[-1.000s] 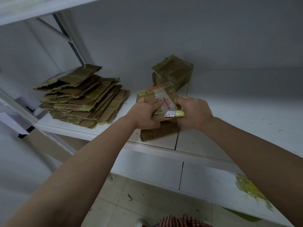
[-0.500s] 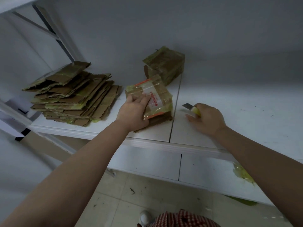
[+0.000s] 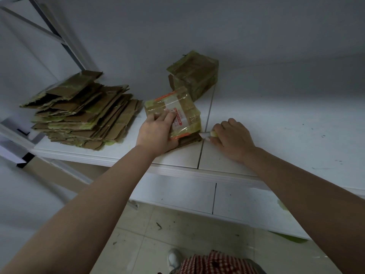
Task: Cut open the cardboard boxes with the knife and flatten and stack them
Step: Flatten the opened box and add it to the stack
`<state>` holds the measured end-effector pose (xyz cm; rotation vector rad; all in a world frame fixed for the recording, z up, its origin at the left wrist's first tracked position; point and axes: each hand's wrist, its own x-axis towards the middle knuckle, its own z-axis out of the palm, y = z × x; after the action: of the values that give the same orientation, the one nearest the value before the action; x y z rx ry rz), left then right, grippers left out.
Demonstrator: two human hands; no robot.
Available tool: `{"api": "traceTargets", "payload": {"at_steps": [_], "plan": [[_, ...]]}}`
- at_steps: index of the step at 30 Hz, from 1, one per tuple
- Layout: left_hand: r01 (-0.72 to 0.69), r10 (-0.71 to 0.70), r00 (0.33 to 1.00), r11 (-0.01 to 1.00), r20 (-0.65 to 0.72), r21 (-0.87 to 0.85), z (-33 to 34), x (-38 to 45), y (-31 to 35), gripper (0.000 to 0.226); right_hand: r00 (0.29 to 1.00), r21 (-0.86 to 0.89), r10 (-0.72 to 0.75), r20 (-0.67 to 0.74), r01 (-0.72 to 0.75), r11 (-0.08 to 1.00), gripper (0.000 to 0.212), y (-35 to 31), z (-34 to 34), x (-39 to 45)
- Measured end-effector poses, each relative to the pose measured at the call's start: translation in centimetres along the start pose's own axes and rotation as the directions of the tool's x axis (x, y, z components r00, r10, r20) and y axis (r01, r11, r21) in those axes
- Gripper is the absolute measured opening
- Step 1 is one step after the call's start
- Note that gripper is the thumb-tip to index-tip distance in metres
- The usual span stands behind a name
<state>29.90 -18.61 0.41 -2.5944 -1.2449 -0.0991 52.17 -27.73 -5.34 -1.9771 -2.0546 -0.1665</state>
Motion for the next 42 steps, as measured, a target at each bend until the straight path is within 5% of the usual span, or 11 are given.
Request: {"api": "traceTargets", "payload": {"at_steps": [20,22,26,28,34,42], "plan": [[0.077,-0.091,0.993,0.983,-0.077,-0.165,-0.3,-1.5,-0.9,0.075,0.963,-0.042,-0.181,-0.198,0.176,0.984,0.031,1.1,-0.1,3.1],[0.078,-0.089,0.993,0.985,-0.072,-0.153,-0.4,-1.5,-0.7,0.076,0.957,0.003,-0.131,-0.259,0.137,0.991,0.032,1.3,0.0,2.9],[0.061,-0.067,0.996,0.992,-0.055,-0.114,0.0,-1.7,-0.9,0.078,0.877,0.291,0.218,-0.428,-0.095,0.952,0.034,3.4,-2.9,4.1],[0.053,-0.060,0.997,0.992,-0.057,-0.113,0.1,-1.5,-0.7,0.078,0.884,0.180,0.153,-0.442,-0.080,0.980,0.040,4.5,-4.4,4.4],[0.030,-0.034,0.999,0.993,-0.027,-0.118,-0.6,-1.0,-0.6,0.080,0.994,0.042,-0.107,-0.015,0.108,0.993,0.044,2.0,-0.7,1.2],[0.025,-0.033,0.998,0.990,-0.058,-0.136,-0.5,-1.2,-0.6,0.079,0.987,0.019,-0.117,-0.111,0.120,0.993,0.038,0.2,0.3,2.4]]}}
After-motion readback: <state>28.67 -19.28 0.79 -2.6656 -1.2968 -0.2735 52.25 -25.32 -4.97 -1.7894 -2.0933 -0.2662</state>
